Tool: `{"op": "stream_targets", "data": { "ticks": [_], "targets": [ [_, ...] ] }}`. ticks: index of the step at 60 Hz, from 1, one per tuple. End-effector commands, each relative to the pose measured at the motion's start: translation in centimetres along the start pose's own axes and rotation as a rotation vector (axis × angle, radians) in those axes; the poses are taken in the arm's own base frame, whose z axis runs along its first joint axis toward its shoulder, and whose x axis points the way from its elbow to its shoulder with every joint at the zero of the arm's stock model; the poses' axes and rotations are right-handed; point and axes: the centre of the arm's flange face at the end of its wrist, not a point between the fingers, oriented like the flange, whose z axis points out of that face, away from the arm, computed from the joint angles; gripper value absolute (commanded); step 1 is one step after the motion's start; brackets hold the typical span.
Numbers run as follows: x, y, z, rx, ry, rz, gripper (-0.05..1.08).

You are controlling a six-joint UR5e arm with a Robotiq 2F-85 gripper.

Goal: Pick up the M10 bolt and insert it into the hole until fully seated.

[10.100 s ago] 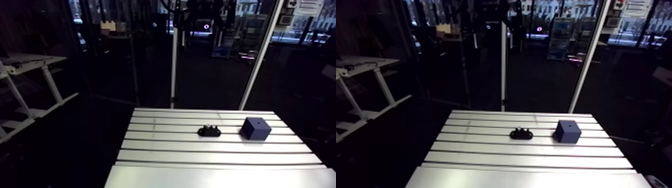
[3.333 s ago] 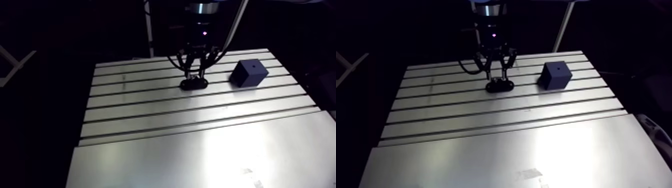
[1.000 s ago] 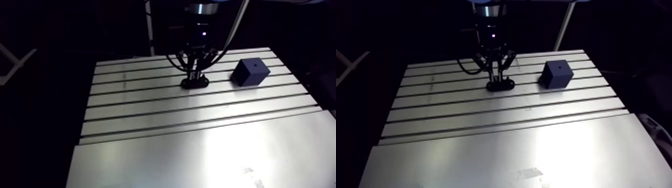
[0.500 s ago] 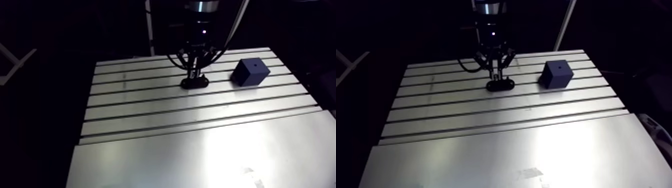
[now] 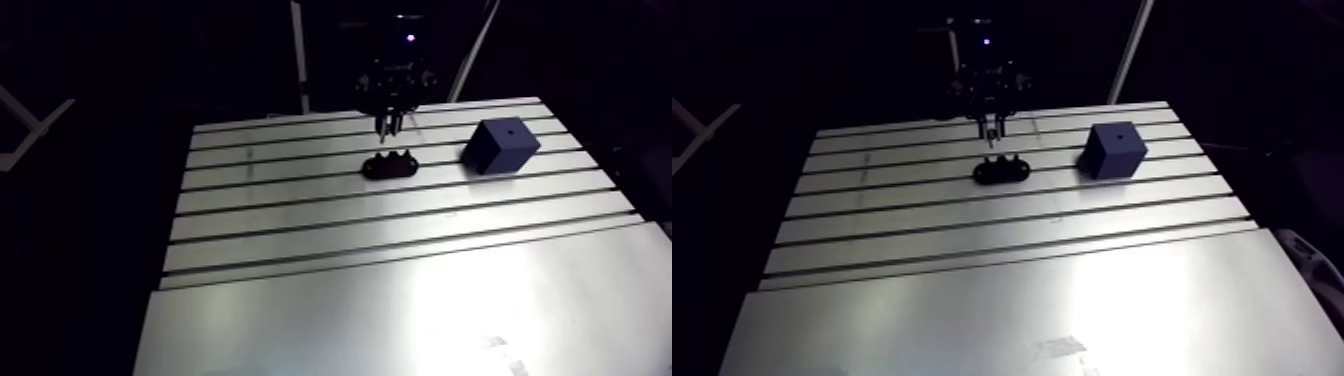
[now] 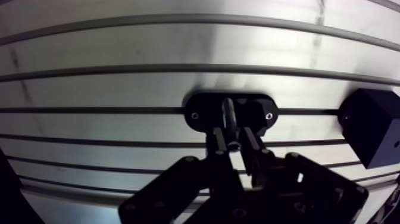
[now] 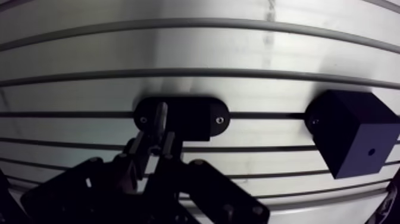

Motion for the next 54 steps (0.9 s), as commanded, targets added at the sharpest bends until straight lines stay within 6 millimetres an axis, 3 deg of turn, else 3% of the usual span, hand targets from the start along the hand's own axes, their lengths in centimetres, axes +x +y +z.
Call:
{"op": "stream_targets", "data": {
  "ticks": [1, 10, 33, 54],
  "targets": [
    [0.7, 0.2, -3.6, 0.001, 0.012, 0.002, 1.0],
    [0.8, 0.8, -6.1, 0.002, -0.003, 0.011, 1.07],
    [0.0, 1.6, -11.6, 0.001, -0.107, 0.0, 1.08],
    [-1.0, 8.0, -13.3, 0.002, -0.17, 0.022, 1.08]
  ]
}}
